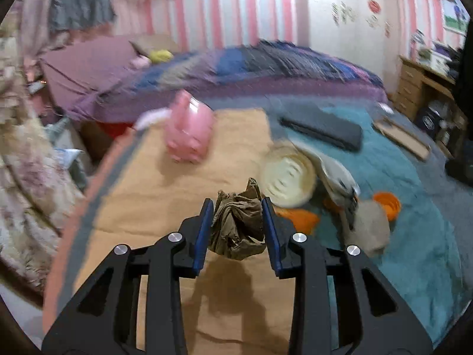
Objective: Collect trash
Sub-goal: 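Grasp the brown cardboard piece with the right tool while the left tool holds the scrap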
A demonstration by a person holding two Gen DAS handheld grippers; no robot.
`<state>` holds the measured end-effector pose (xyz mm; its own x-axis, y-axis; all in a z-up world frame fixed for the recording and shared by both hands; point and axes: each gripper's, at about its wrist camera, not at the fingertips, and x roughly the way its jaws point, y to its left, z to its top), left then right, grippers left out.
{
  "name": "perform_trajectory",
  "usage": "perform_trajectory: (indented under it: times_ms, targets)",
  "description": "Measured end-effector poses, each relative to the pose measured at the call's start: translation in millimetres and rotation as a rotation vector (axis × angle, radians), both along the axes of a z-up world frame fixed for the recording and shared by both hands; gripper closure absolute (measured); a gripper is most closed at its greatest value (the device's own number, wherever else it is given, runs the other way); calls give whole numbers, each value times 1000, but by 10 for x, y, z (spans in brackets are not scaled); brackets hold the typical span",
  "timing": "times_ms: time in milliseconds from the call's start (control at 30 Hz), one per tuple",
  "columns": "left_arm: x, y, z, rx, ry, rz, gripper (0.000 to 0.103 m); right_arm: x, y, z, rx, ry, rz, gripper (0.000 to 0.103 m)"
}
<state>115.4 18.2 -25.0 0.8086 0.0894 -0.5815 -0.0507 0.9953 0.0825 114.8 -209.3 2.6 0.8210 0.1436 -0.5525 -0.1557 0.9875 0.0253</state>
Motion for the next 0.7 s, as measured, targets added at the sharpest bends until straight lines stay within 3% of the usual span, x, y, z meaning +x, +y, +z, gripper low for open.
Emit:
perform_trajectory:
  times_ms: [200, 367, 533, 600, 700]
  targets:
    - [-180, 203, 213, 9, -104, 82, 71, 15, 221, -92, 1, 28, 33, 10]
    - [-187, 421, 163, -43, -72, 90, 71, 56, 429, -209, 46, 87, 62, 10]
    - [-194, 577, 103, -77, -58, 93, 71, 114, 710, -375, 0, 155, 94, 11]
    - [-198, 605, 80, -85, -51, 89, 71, 171, 779, -473, 2, 201, 97, 13]
    - [-192, 638, 58, -97, -42, 87, 71, 241, 840, -582, 12, 248, 100, 24]
